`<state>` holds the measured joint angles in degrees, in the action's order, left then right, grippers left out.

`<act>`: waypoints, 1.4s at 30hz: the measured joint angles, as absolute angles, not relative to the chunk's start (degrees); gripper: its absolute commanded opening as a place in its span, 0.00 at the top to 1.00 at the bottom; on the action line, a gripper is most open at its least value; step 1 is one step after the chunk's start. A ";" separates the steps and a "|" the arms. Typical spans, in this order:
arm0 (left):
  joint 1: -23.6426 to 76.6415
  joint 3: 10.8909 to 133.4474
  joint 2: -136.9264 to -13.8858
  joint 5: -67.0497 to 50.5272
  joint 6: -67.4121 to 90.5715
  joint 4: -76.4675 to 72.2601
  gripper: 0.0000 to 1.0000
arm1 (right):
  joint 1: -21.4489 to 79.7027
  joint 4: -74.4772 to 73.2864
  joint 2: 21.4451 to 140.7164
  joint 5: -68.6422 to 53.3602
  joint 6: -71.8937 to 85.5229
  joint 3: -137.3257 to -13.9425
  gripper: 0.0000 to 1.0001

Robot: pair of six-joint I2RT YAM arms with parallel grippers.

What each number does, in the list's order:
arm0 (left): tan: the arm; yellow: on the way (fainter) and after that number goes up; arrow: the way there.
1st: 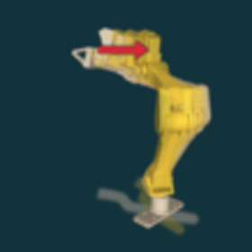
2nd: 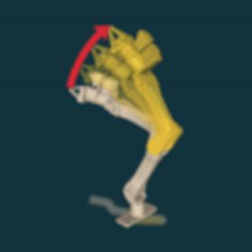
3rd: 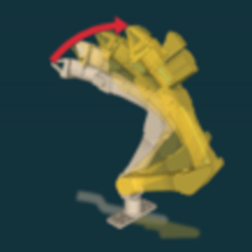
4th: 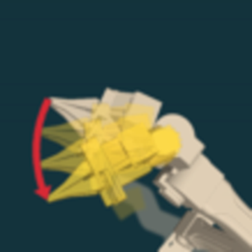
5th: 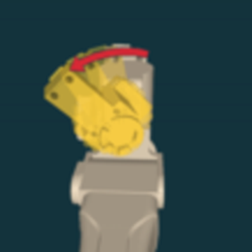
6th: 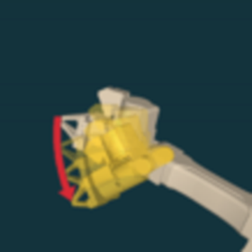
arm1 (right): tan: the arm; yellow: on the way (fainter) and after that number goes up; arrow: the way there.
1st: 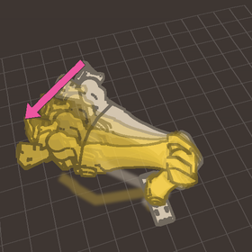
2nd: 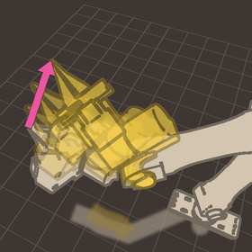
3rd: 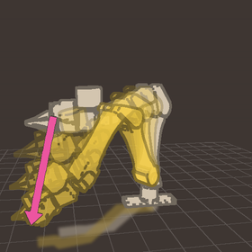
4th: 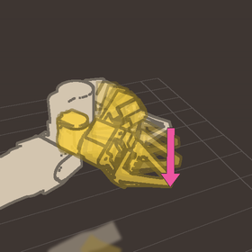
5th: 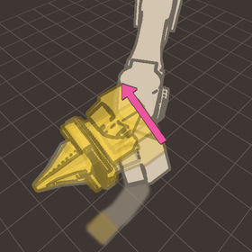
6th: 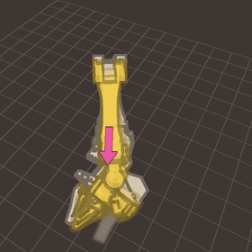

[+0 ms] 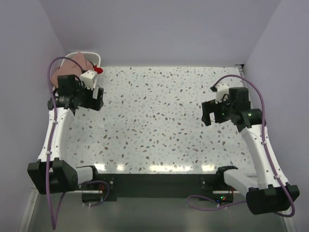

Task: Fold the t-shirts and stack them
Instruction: Grab the tshirt from the pile

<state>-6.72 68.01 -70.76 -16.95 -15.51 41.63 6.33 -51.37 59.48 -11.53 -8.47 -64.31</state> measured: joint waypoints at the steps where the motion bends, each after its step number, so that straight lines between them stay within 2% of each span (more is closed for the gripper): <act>1: -6.72 68.73 -71.40 -16.67 -15.38 41.63 0.00 | 6.33 -51.37 59.46 -11.53 -8.47 -64.31 0.01; 8: -7.79 82.41 -83.13 -13.41 -13.58 41.06 0.00 | 6.33 -51.35 60.12 -11.70 -8.47 -64.31 0.01; 15: -15.09 103.28 -100.40 -10.55 -10.61 41.39 0.00 | 6.33 -51.40 61.10 -12.19 -8.34 -64.31 0.01; 21: -16.12 114.76 -111.15 -7.11 -10.09 41.36 0.09 | 6.31 -51.40 61.95 -13.02 -8.32 -64.31 0.01; 26: -16.05 117.54 -117.05 -5.82 -10.11 41.56 0.16 | 5.74 -51.37 62.26 -13.06 -8.14 -64.31 0.01; 35: -16.05 115.31 -121.08 -3.77 -10.00 41.06 0.19 | 5.56 -51.40 62.83 -13.06 -8.01 -64.31 0.01; 42: -16.05 113.99 -121.99 -2.98 -9.39 40.25 0.35 | 5.45 -51.42 64.42 -13.06 -7.86 -64.31 0.01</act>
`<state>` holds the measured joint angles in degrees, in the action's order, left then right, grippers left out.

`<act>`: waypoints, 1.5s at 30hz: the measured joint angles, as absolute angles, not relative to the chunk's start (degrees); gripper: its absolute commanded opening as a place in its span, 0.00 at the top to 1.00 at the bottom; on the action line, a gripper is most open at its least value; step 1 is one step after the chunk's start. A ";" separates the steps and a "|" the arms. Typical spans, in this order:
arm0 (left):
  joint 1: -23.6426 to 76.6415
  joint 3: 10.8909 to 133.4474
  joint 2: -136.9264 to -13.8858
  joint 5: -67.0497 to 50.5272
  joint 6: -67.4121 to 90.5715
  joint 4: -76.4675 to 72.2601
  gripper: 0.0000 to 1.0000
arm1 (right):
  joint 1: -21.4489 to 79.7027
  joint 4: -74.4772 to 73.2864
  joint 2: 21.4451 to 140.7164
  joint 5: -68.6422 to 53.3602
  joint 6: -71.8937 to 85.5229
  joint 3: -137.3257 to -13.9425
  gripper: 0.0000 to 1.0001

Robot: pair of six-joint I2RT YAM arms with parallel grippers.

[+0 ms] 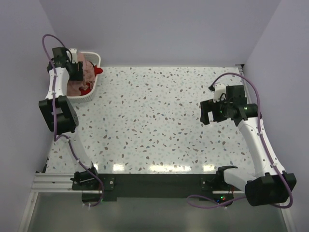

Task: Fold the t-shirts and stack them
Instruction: Grab the tshirt from the pile, then move the tshirt to the center of the board

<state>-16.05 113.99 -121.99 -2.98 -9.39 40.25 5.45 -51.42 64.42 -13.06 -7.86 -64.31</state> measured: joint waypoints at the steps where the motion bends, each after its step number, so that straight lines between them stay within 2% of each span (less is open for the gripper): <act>1: -16.05 113.99 -122.19 -3.01 -9.19 40.12 0.37 | 5.45 -51.42 64.51 -13.06 -7.86 -64.31 0.01; 3: -16.05 113.99 -122.52 -3.07 -8.78 39.88 0.42 | 5.39 -51.42 64.55 -13.06 -7.84 -64.31 0.01; 9: -16.05 116.27 -125.69 -3.38 -8.05 40.01 0.45 | 5.17 -51.42 65.32 -13.13 -7.49 -64.60 0.01; 10: -16.05 116.55 -126.13 -3.38 -7.99 40.01 0.50 | 5.17 -51.44 65.47 -13.15 -7.46 -64.64 0.01; 11: -16.05 116.84 -126.56 -3.40 -7.88 40.05 0.62 | 5.17 -51.44 65.56 -13.17 -7.46 -64.69 0.01; 13: -16.05 116.97 -126.89 -3.36 -7.44 40.03 0.74 | 5.13 -51.46 65.63 -13.19 -7.44 -64.82 0.01; 14: -16.05 116.99 -126.91 -3.31 -7.29 40.03 0.88 | 5.13 -51.51 65.63 -13.19 -7.44 -64.95 0.01; 16: -16.10 117.27 -126.91 -3.36 -6.74 39.99 0.95 | 5.13 -51.57 65.63 -13.21 -7.44 -65.25 0.01; 19: -16.12 117.64 -126.61 -3.36 -6.59 39.90 0.95 | 5.08 -51.55 65.63 -13.21 -7.44 -65.58 0.01; 21: -16.12 117.64 -125.84 -3.33 -6.61 39.88 1.00 | 5.06 -51.59 65.63 -13.23 -7.44 -65.60 0.01; 31: -16.12 119.66 -113.71 -2.20 -7.27 33.47 1.00 | 4.69 -51.62 65.63 -14.59 -7.33 -65.60 0.01; 37: -15.07 129.10 -109.93 -7.14 -7.40 29.78 1.00 | 4.43 -51.62 65.63 -14.72 -7.11 -65.60 0.01; 40: -10.85 130.91 -107.42 -7.79 -10.13 27.20 1.00 | 4.10 -51.62 65.60 -15.11 -7.05 -65.60 0.01; 45: 2.20 128.49 -100.68 -11.38 -12.21 20.95 1.00 | 2.79 -51.68 65.63 -17.32 -6.98 -65.60 0.01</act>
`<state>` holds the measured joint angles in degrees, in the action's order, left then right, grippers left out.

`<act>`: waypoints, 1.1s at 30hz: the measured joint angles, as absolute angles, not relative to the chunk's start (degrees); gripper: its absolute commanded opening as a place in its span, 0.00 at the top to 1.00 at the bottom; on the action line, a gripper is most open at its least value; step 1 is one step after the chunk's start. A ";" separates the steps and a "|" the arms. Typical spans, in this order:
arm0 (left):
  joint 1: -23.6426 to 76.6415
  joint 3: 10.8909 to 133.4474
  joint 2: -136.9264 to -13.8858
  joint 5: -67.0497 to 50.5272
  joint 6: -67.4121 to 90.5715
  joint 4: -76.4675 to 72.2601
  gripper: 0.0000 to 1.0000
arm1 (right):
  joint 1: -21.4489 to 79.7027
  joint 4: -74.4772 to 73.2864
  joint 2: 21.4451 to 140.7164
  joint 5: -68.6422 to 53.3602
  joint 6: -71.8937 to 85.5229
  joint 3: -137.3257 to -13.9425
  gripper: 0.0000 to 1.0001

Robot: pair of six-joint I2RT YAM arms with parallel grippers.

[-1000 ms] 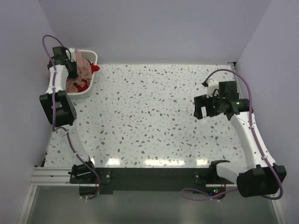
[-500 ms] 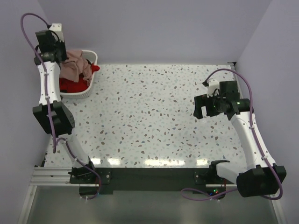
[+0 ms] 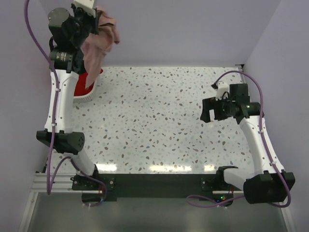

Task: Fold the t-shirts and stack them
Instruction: Move the tshirt to the center of the board, then flatten the tshirt out

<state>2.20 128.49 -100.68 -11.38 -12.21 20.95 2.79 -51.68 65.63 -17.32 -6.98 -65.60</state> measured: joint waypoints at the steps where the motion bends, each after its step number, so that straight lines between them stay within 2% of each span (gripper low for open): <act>1: 4.86 128.46 -99.55 -12.67 -12.16 19.29 1.00 | 2.44 -51.70 65.63 -17.76 -6.94 -65.60 0.01; 5: 10.35 128.86 -95.92 -17.85 -7.60 11.64 1.00 | 0.82 -51.70 65.63 -19.79 -6.59 -65.60 0.01; 9: 10.90 129.56 -94.43 -22.09 1.65 4.12 1.00 | -0.99 -51.77 65.63 -20.93 -6.39 -65.67 0.01; 12: 10.61 124.49 -91.44 -24.40 7.46 0.56 0.98 | -1.83 -52.16 65.63 -20.82 -6.42 -66.24 0.01; 13: 10.15 119.81 -89.03 -25.17 8.88 -0.45 0.65 | -1.89 -52.36 65.63 -20.67 -6.44 -66.67 0.01; 14: 9.28 115.13 -86.61 -26.11 10.11 -0.47 0.43 | -1.89 -52.58 65.63 -20.51 -6.57 -67.24 0.01; 15: 7.75 110.17 -84.25 -27.00 11.44 -0.62 0.24 | -1.89 -52.82 65.63 -20.43 -6.68 -67.75 0.01; 16: 5.54 104.31 -81.67 -27.97 12.38 -0.54 0.00 | -1.91 -53.04 65.63 -20.25 -7.03 -68.45 0.01; 19: -3.09 90.39 -77.41 -29.74 12.43 4.05 0.00 | -1.91 -53.54 65.71 -20.14 -8.21 -69.58 0.01; 23: -9.58 78.19 -80.12 -30.22 4.16 15.20 0.00 | -1.91 -55.86 67.85 -20.03 -11.03 -71.13 0.01; 27: -10.24 67.42 -80.55 -36.16 -10.07 28.25 0.00 | -1.89 -59.57 72.36 -20.23 -15.22 -72.05 0.01; 31: -7.42 64.03 -78.63 -40.23 -24.77 37.34 0.12 | 0.30 -62.67 75.68 -20.40 -18.92 -72.07 0.02; 33: -3.64 62.59 -77.34 -40.64 -31.68 40.38 0.14 | 3.51 -62.87 76.27 -20.25 -20.49 -71.16 0.04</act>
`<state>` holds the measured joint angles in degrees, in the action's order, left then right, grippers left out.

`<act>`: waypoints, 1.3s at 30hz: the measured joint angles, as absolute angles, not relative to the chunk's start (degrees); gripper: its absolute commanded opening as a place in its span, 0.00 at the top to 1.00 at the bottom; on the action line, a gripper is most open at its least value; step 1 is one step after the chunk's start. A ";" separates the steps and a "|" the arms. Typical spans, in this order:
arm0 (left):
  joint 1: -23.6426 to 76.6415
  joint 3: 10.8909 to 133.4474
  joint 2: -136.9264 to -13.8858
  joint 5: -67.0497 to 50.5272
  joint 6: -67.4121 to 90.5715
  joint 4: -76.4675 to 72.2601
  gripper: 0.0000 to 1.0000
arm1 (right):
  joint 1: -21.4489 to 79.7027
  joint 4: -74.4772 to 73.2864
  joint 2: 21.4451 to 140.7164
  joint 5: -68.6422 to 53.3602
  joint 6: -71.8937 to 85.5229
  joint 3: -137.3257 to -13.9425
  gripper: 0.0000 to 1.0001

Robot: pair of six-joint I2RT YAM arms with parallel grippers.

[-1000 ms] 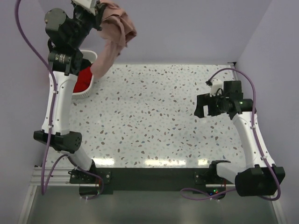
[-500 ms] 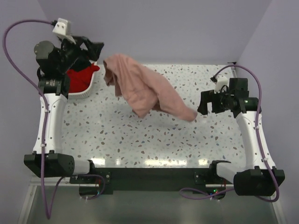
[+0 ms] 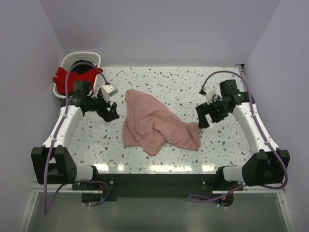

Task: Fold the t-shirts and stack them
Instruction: Flatten the tshirt out

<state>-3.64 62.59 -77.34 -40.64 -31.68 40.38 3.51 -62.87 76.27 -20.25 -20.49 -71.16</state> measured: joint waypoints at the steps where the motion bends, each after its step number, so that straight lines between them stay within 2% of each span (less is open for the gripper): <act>1: -1.54 61.41 -76.64 -40.53 -34.04 40.97 0.14 | 5.10 -62.83 76.40 -20.05 -21.12 -70.28 0.05; 5: 10.11 52.75 -72.79 -39.38 -41.17 41.25 0.15 | 9.15 -62.35 79.50 -19.20 -22.59 -66.83 0.12; 10: 21.63 44.60 -68.01 -35.88 -44.42 38.11 0.21 | 9.45 -59.35 86.74 -17.37 -22.48 -65.21 0.19; 14: 33.06 41.01 -65.93 -32.84 -46.00 32.32 0.26 | 9.45 -57.06 90.11 -17.37 -21.63 -65.21 0.21; 19: 48.03 38.72 -67.33 -27.88 -47.57 24.95 0.25 | 9.45 -54.85 91.15 -17.34 -20.10 -65.17 0.23; 21: 51.16 38.52 -69.52 -26.59 -47.70 22.50 0.20 | 9.45 -53.95 91.70 -17.41 -19.25 -65.17 0.23; 24: 54.17 37.93 -73.19 -23.92 -47.77 18.28 0.17 | 9.47 -53.10 93.51 -17.54 -18.22 -65.17 0.24; 29: 56.38 37.58 -79.35 -19.97 -47.51 12.62 0.21 | 9.47 -51.88 97.62 -17.63 -17.02 -65.23 0.27; 32: 56.55 37.58 -82.26 -18.46 -47.00 10.31 0.41 | 9.47 -51.22 99.66 -17.67 -16.53 -65.28 0.32; 33: 56.60 37.58 -82.91 -17.89 -46.89 9.87 0.55 | 9.47 -51.03 100.18 -17.67 -16.45 -65.28 0.40; 34: 56.71 37.60 -83.42 -17.37 -46.57 9.72 0.63 | 9.47 -50.87 100.55 -17.65 -16.40 -65.30 0.48; 35: 56.82 37.67 -83.81 -16.93 -46.46 9.72 0.72 | 9.47 -50.74 100.95 -17.65 -16.21 -65.36 0.70; 36: 56.95 37.91 -84.16 -16.47 -46.11 10.04 0.87 | 9.47 -50.50 101.30 -17.63 -16.45 -65.41 0.81; 37: 57.04 38.26 -84.40 -15.99 -45.63 10.48 0.92 | 9.47 -50.48 101.56 -17.61 -16.21 -65.54 0.96; 38: 57.04 38.89 -84.55 -15.53 -45.34 11.11 0.96 | 9.47 -50.35 101.65 -17.52 -16.19 -65.56 1.00; 39: 56.82 39.72 -84.42 -15.33 -44.82 12.16 1.00 | 9.47 -50.35 101.60 -17.41 -15.94 -65.56 1.00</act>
